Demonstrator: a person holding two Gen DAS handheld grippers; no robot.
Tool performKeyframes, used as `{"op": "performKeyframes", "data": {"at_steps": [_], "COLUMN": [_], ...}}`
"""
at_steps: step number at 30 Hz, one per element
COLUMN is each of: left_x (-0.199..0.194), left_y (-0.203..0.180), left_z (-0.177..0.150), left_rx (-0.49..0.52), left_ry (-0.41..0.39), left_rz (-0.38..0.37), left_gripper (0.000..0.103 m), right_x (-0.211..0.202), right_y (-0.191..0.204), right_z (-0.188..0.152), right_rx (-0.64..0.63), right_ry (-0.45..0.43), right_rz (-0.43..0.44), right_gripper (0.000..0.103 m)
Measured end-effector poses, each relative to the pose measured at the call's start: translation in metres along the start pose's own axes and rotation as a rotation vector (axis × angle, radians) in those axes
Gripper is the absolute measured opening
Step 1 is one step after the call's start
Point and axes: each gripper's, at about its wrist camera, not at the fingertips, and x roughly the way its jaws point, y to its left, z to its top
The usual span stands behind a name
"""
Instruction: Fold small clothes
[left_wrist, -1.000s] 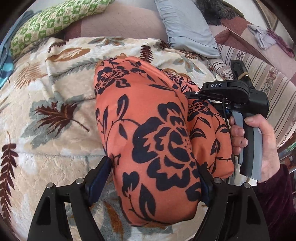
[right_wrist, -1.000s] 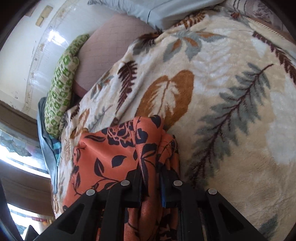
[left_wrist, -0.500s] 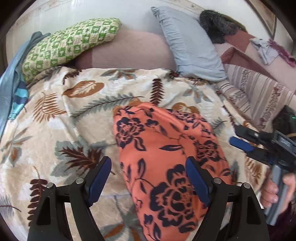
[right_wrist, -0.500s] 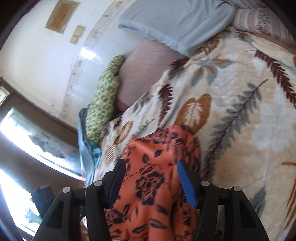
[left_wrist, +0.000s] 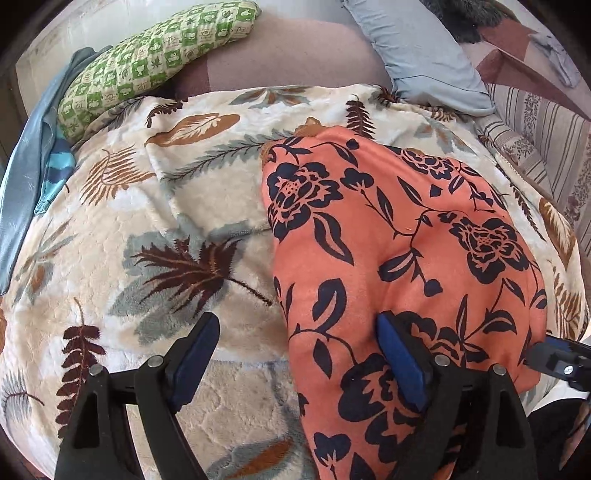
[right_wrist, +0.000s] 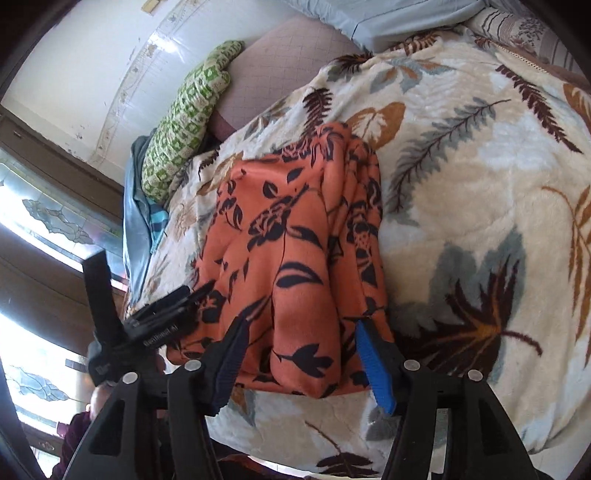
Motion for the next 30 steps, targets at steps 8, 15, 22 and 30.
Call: {"op": "performKeyframes", "data": {"at_steps": [8,15,22,30], "left_x": [-0.014,-0.022,-0.007,-0.045], "left_y": [0.006,-0.003,-0.007,0.037], "left_z": [-0.013,-0.032,-0.043,0.021], "left_rx": [-0.009,0.084,0.154,0.0], "left_ry": [-0.028,-0.096,-0.13,-0.124], "left_rz": [-0.012,0.045,0.094,-0.05], "left_gripper": [0.087,0.09,0.097,0.097], "right_x": [-0.004,-0.022,0.008,-0.061], "right_y": [0.015,0.023,-0.006,0.02], "right_z": [-0.008,-0.019,-0.013,0.0], "right_rx": [-0.137,-0.21,-0.117,-0.133], "right_ry": [-0.058,-0.119,0.017,-0.138], "right_rz": [-0.146,-0.284,-0.246,-0.157], "right_gripper": [0.009,0.009,0.015,0.02]}}
